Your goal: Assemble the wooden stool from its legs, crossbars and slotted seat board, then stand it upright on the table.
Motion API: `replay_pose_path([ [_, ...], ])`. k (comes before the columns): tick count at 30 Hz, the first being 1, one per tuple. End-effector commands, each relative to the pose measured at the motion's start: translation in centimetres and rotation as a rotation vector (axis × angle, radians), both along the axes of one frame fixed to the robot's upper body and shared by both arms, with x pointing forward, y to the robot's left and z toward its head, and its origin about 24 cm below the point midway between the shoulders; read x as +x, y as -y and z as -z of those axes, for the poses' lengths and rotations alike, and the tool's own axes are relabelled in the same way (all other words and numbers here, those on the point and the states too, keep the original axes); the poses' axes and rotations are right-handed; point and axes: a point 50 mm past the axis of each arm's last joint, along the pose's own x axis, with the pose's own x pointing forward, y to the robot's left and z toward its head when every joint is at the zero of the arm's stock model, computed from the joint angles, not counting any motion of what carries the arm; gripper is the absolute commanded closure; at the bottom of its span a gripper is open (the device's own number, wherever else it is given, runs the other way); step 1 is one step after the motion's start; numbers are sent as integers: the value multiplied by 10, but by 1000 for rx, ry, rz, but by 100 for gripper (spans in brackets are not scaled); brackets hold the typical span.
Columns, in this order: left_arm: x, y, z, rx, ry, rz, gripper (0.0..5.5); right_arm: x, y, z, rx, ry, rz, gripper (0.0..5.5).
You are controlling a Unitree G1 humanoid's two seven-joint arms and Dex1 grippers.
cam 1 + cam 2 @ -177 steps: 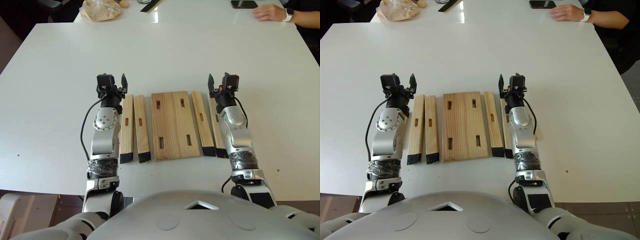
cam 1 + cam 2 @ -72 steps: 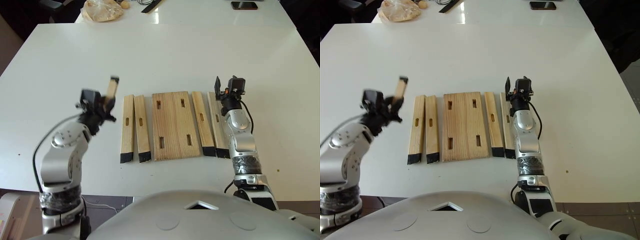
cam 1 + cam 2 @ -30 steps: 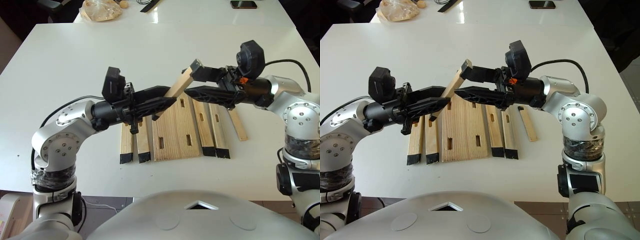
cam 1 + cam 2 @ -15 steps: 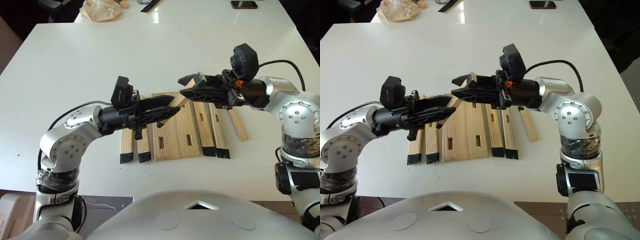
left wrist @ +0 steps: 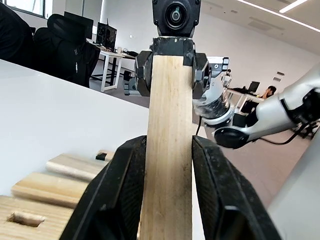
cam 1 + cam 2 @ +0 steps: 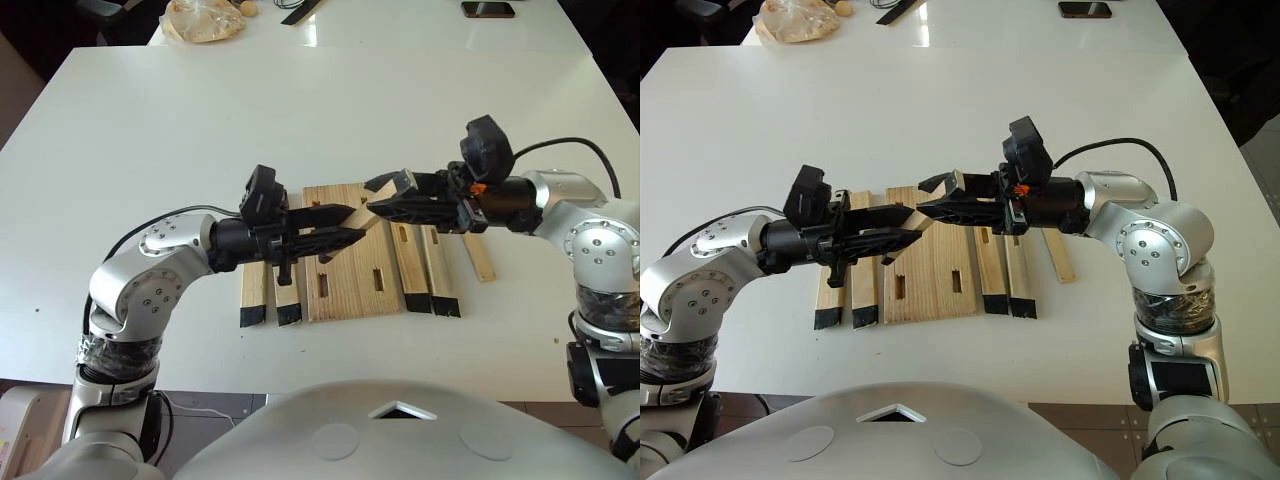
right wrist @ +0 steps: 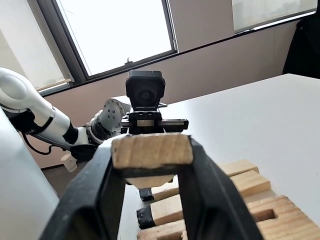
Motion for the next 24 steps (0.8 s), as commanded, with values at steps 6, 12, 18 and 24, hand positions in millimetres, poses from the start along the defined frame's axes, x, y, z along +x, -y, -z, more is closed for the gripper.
replay_pose_path([
  [6, 60, -58, 20, 537, 251, -563, 418, 29, 56, -1, -356, 197, 180, 415],
  [12, 86, -43, -10, 592, 456, -533, 418, 32, 76, 12, -529, 301, 182, 415],
  [18, 61, -63, 36, 808, 450, -426, 417, 35, 102, -3, -617, 352, 169, 415],
  [24, 61, -58, 43, 740, 400, -484, 417, 40, 107, -12, -594, 341, 159, 424],
])
